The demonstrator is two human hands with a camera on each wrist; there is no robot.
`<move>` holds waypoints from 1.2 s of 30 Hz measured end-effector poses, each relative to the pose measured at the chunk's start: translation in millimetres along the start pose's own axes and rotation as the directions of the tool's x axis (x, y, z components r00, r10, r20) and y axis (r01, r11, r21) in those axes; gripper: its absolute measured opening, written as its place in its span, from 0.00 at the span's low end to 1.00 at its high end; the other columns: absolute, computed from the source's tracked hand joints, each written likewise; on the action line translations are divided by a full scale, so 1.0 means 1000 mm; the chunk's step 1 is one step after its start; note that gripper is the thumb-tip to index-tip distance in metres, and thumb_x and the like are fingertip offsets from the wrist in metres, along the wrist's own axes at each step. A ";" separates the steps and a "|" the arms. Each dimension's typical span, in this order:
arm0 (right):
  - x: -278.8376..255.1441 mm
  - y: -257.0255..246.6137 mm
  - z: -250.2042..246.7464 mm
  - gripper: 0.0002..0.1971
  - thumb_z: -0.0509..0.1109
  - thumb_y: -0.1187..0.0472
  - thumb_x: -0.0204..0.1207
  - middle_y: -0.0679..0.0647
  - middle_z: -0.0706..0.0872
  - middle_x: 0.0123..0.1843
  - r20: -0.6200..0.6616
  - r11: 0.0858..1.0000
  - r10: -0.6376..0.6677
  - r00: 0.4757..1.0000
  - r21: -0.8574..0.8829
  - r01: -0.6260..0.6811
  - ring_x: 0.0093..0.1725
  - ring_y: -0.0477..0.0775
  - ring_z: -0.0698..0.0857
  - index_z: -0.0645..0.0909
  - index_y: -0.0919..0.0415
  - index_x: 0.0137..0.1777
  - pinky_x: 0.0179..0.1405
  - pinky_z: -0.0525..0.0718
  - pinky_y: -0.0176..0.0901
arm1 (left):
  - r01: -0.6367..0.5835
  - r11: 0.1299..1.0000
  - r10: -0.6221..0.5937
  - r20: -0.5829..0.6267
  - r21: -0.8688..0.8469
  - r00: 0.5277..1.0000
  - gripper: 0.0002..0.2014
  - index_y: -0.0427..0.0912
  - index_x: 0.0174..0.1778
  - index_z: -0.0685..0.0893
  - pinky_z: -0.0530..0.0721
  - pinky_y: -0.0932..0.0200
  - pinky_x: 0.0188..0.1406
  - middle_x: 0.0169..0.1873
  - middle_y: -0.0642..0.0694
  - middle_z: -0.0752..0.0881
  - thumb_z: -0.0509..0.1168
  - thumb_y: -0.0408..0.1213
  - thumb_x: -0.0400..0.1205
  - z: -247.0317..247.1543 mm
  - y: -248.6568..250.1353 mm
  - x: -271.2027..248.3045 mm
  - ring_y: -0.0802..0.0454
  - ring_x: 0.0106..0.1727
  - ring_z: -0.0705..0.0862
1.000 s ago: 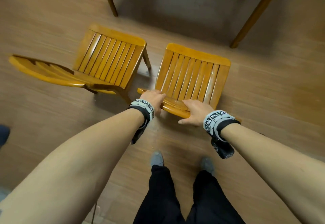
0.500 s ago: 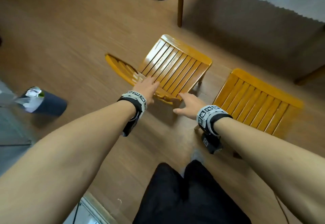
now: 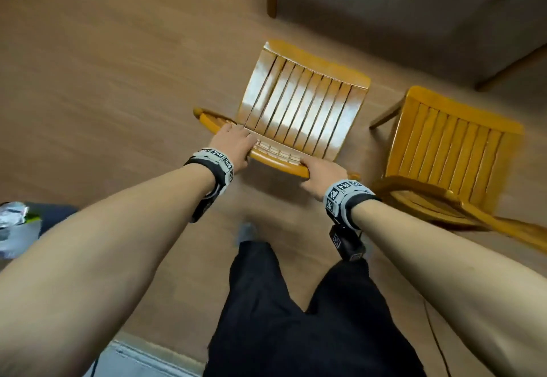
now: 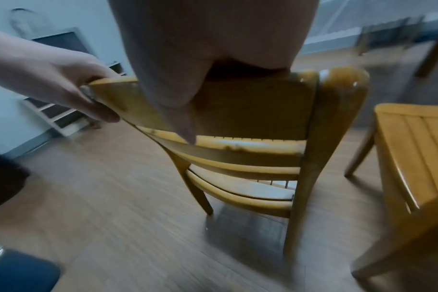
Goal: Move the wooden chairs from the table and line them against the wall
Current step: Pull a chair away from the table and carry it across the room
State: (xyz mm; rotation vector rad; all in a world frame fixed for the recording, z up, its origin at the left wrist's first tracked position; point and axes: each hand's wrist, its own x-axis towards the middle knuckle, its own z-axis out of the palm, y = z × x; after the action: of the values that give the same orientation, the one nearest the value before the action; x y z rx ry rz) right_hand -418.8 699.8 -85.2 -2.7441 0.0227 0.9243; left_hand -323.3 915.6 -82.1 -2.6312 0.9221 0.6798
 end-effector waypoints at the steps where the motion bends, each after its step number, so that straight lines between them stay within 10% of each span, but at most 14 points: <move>1: 0.001 -0.004 0.001 0.18 0.71 0.55 0.75 0.50 0.87 0.56 -0.007 0.999 0.043 0.999 -0.017 -0.043 0.55 0.59 0.86 0.80 0.47 0.65 0.45 0.82 0.48 | -0.026 1.000 0.026 0.036 0.000 0.999 0.18 0.48 0.63 0.83 0.73 0.45 0.70 0.62 0.46 0.84 0.67 0.42 0.77 -0.005 -0.008 0.004 0.43 0.66 0.79; 8: 0.008 -0.011 -0.031 0.17 0.69 0.62 0.76 0.52 0.87 0.55 0.088 0.987 0.086 0.992 -0.147 -0.072 0.55 0.61 0.86 0.79 0.46 0.63 0.45 0.82 0.50 | -0.128 0.991 0.133 0.266 -0.035 0.955 0.19 0.49 0.60 0.86 0.88 0.52 0.43 0.42 0.48 0.87 0.61 0.43 0.73 -0.034 -0.040 0.028 0.45 0.41 0.86; 12: 0.016 -0.006 -0.061 0.29 0.68 0.64 0.76 0.53 0.87 0.61 -0.016 0.981 0.180 0.984 -0.069 -0.181 0.59 0.62 0.87 0.78 0.35 0.74 0.50 0.82 0.51 | -0.126 0.991 0.134 0.233 -0.053 0.963 0.22 0.44 0.59 0.88 0.82 0.57 0.37 0.40 0.46 0.88 0.61 0.41 0.71 -0.066 -0.047 0.046 0.44 0.40 0.86; 19: 0.036 0.011 -0.114 0.22 0.68 0.61 0.80 0.47 0.90 0.53 -0.139 0.985 0.171 0.975 0.034 -0.168 0.52 0.59 0.88 0.85 0.34 0.68 0.44 0.82 0.47 | -0.067 0.989 0.100 0.260 -0.135 0.960 0.25 0.42 0.61 0.88 0.78 0.62 0.28 0.37 0.46 0.88 0.61 0.42 0.69 -0.119 -0.059 0.075 0.47 0.37 0.85; 25: 0.091 0.026 -0.174 0.18 0.69 0.56 0.81 0.46 0.90 0.54 -0.100 0.998 0.011 0.995 -0.057 -0.017 0.51 0.56 0.88 0.85 0.35 0.66 0.38 0.78 0.44 | 0.067 0.982 -0.010 0.306 -0.176 0.952 0.14 0.47 0.48 0.85 0.79 0.62 0.32 0.42 0.46 0.91 0.62 0.44 0.70 -0.142 -0.080 0.106 0.48 0.35 0.83; 32: 0.183 0.025 -0.261 0.16 0.68 0.60 0.79 0.44 0.86 0.41 0.014 0.979 -0.132 0.991 -0.156 0.132 0.41 0.51 0.85 0.86 0.35 0.56 0.39 0.84 0.46 | 0.285 0.907 -0.179 0.327 -0.310 0.928 0.22 0.43 0.62 0.86 0.87 0.53 0.46 0.50 0.42 0.89 0.64 0.41 0.72 -0.172 -0.120 0.144 0.42 0.47 0.86; 36: 0.241 0.006 -0.298 0.19 0.69 0.61 0.79 0.41 0.84 0.41 0.033 0.955 -0.195 0.980 -0.221 0.197 0.42 0.50 0.85 0.86 0.33 0.59 0.41 0.88 0.47 | 0.343 0.883 -0.227 0.350 -0.319 0.909 0.13 0.43 0.50 0.88 0.83 0.56 0.40 0.40 0.44 0.87 0.63 0.39 0.73 -0.182 -0.151 0.157 0.43 0.41 0.85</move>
State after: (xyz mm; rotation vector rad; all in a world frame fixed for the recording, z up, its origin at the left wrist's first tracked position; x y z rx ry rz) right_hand -49.9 639.0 -1.6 -2.8762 -0.3716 0.9365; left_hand -56.6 877.8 7.9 -2.7801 0.3200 1.2391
